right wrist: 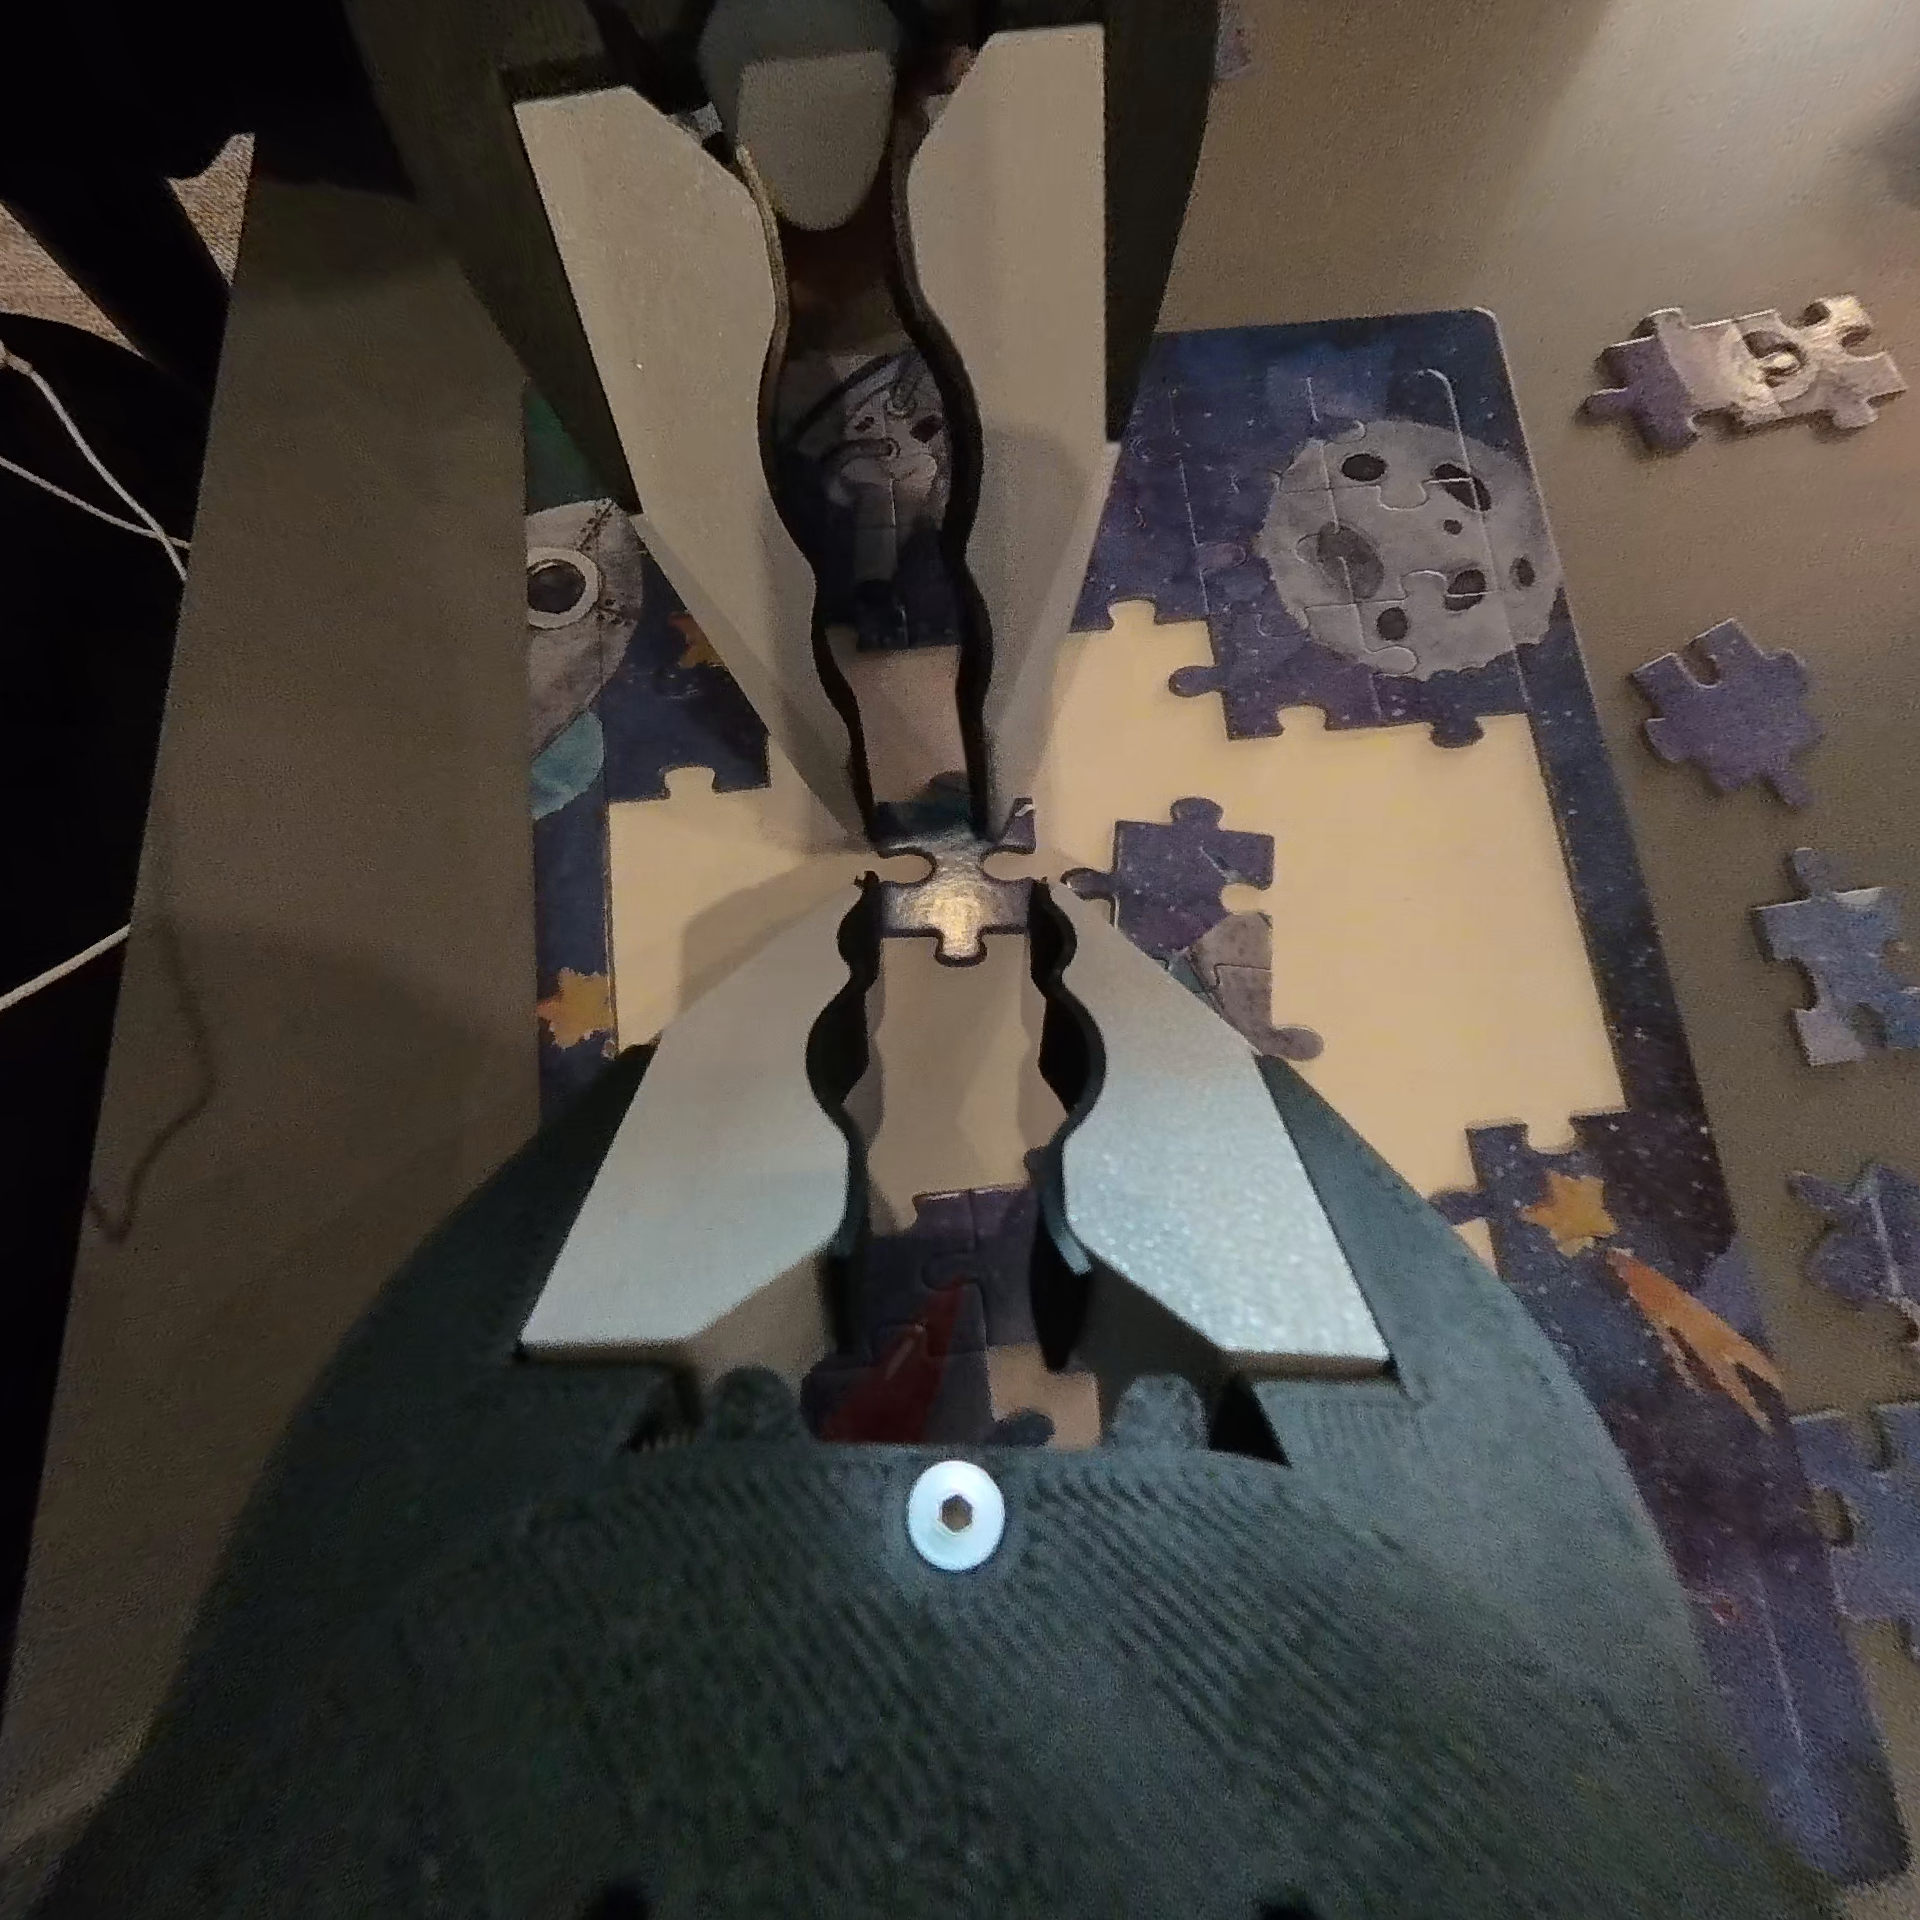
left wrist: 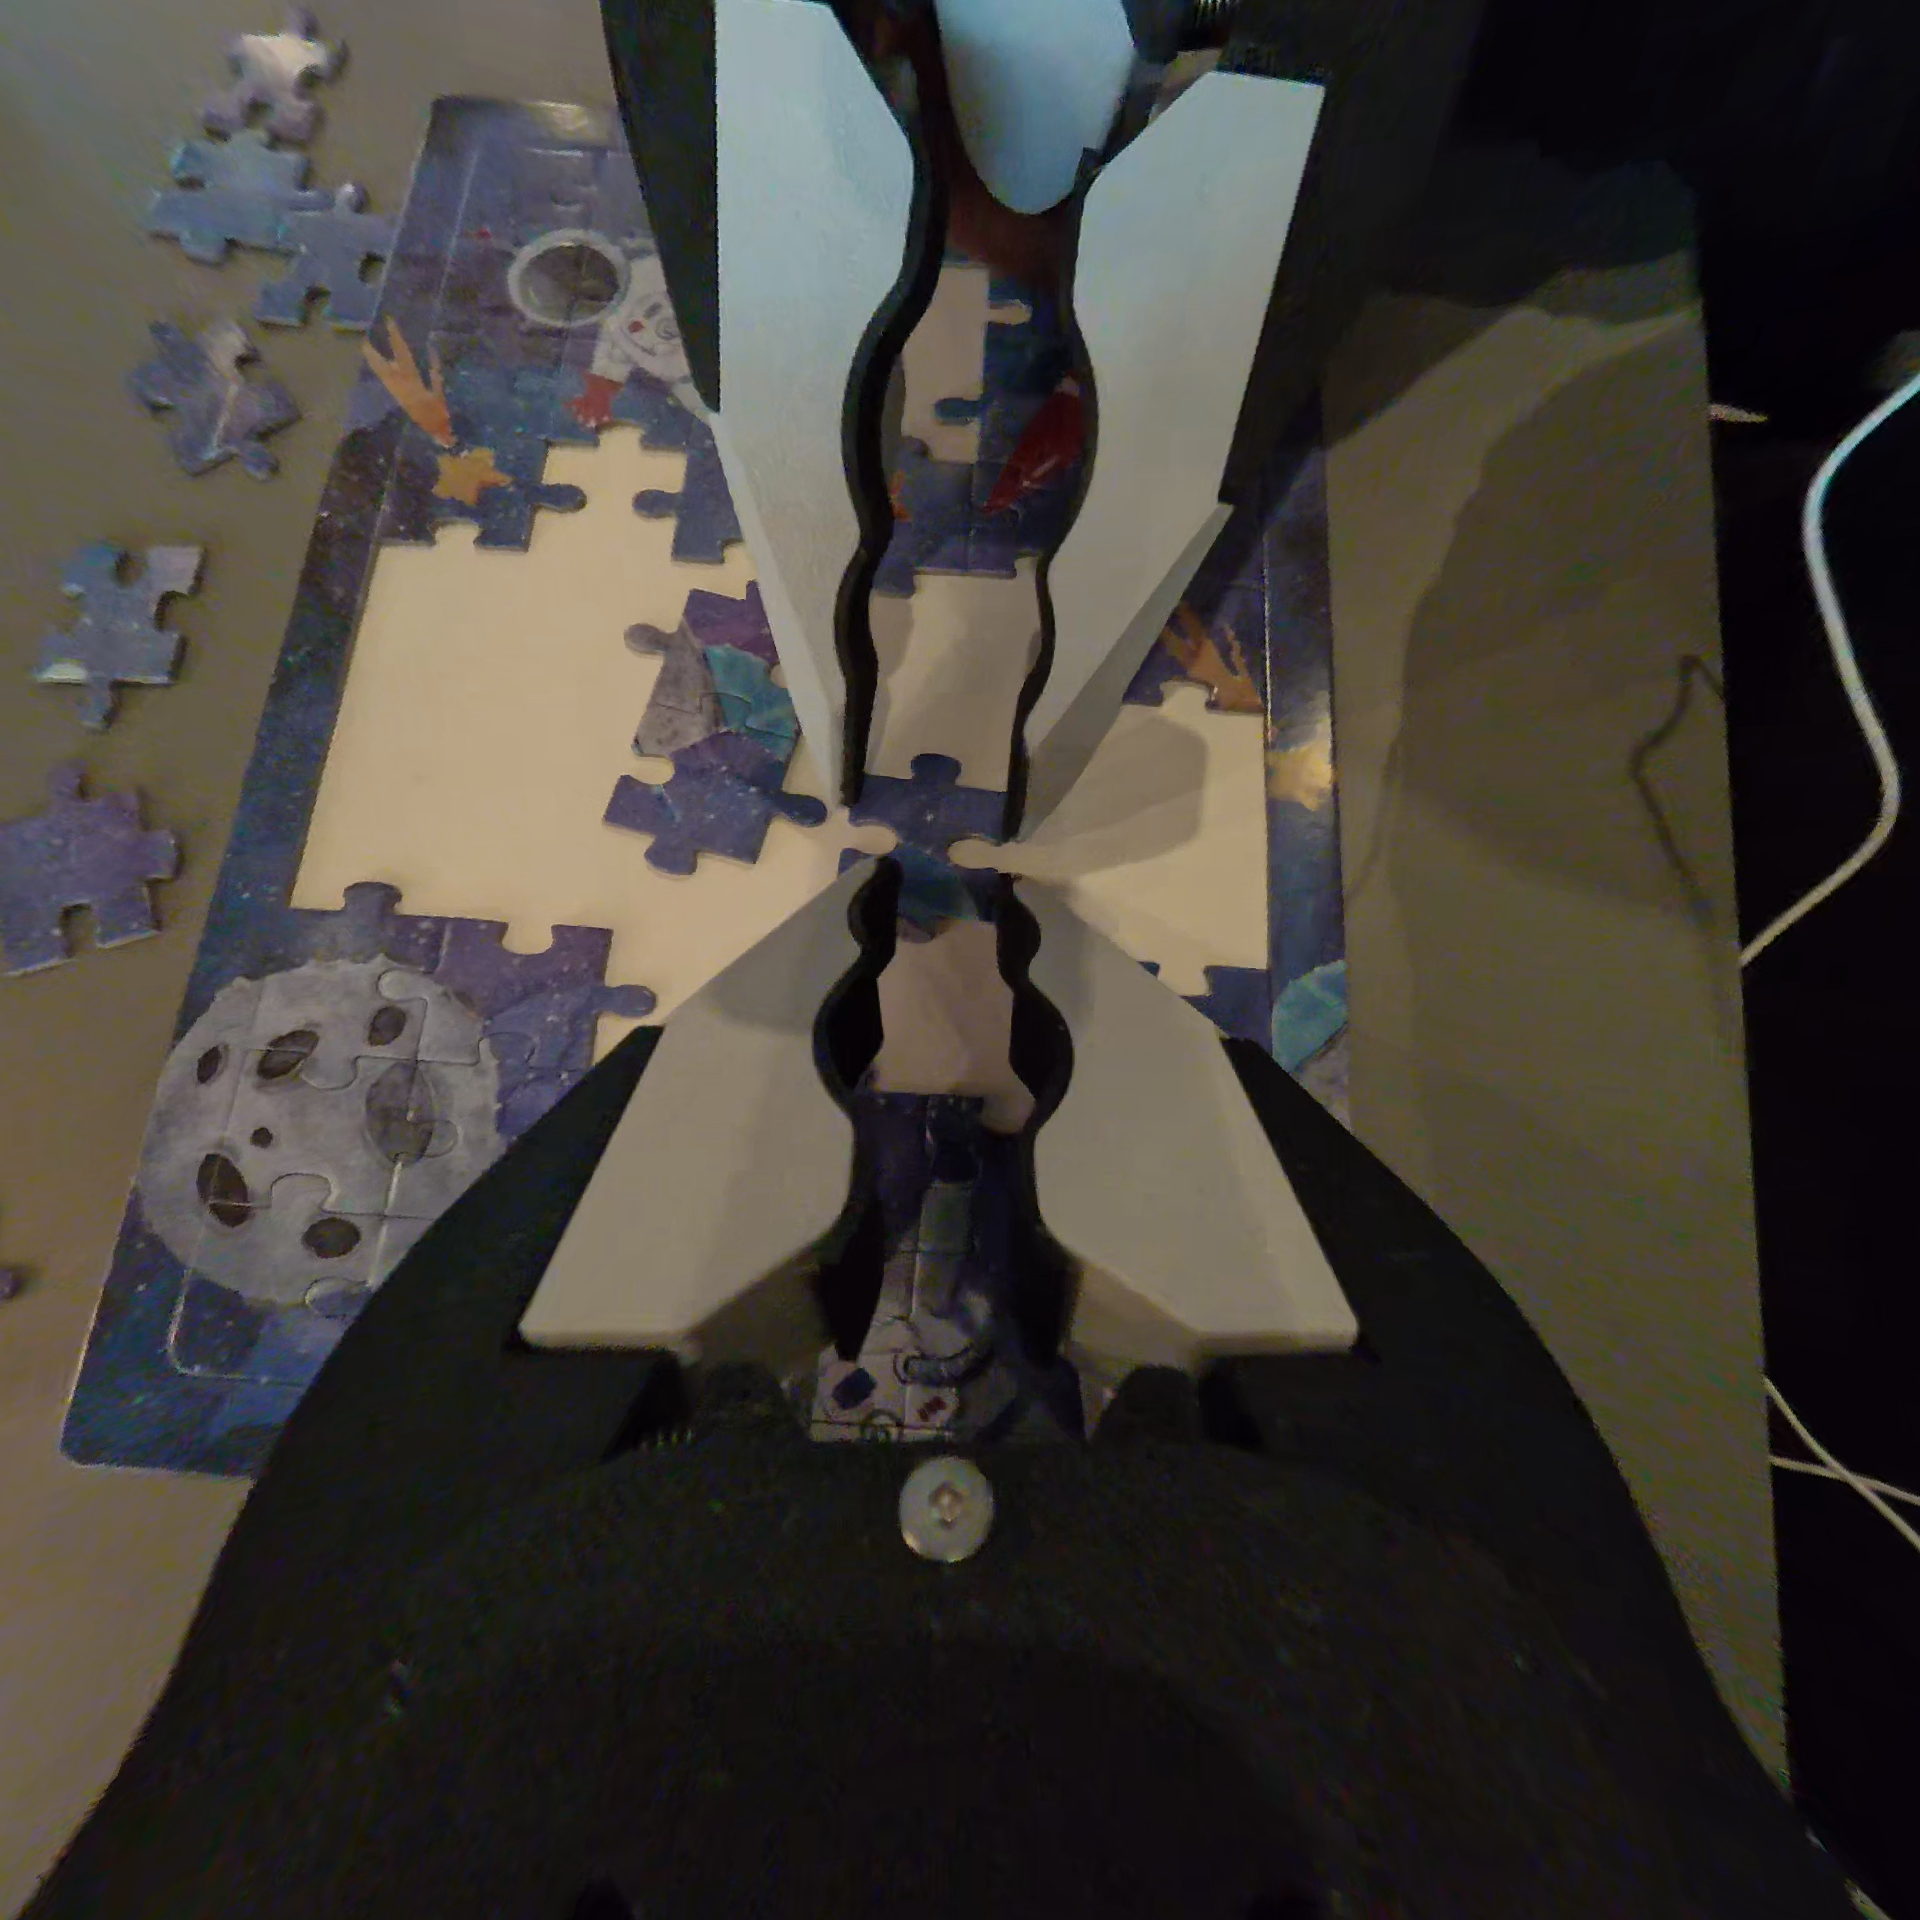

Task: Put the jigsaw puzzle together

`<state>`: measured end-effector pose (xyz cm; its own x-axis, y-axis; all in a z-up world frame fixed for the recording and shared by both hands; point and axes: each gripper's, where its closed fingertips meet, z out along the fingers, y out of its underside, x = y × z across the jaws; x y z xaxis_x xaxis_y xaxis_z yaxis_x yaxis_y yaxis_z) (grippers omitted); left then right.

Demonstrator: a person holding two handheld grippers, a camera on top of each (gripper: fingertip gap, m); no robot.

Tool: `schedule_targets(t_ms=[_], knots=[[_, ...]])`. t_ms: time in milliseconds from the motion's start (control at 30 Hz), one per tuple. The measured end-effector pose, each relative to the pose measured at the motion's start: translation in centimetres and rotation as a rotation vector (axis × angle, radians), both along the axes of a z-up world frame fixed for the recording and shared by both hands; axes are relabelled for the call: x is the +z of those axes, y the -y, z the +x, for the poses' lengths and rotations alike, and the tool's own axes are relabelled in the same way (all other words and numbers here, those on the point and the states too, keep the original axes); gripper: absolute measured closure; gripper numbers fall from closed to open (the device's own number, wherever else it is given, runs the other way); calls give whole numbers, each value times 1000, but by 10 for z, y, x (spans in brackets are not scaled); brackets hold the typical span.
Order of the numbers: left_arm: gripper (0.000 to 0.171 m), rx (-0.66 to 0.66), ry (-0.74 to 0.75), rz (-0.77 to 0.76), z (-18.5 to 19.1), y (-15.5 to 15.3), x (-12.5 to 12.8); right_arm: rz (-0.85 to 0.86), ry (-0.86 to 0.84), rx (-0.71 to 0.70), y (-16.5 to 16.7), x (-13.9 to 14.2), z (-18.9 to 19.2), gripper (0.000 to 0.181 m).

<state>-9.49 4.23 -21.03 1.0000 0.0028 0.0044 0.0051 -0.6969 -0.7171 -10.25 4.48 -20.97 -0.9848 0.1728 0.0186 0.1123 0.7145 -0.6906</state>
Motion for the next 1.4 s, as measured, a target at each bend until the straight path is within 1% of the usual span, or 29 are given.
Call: schedule_targets(t_ms=[100, 233, 300, 833, 933, 1167, 1400], knots=[[153, 6, -3, 2, -1, 0, 0, 2, -2, 0, 0, 0, 0, 153], [136, 40, -35, 9, -9, 1, 1, 2, -1, 2, 0, 0, 0, 154], [132, 52, -35, 8, -11, 1, 0, 2, -1, 3, 0, 0, 1, 154], [132, 40, -13, 6, -8, 2, 0, -10, -3, 12, -1, 3, 2, 154], [131, 52, -7, 18, -10, 2, 2, -17, -11, 3, -2, 5, 0, 154], [130, 114, -47, 42, -24, 3, 6, -21, -28, -48, -6, 7, -10, 153], [131, 119, -60, 32, -25, 3, 4, 1, -16, -76, -5, 1, -12, 153]])
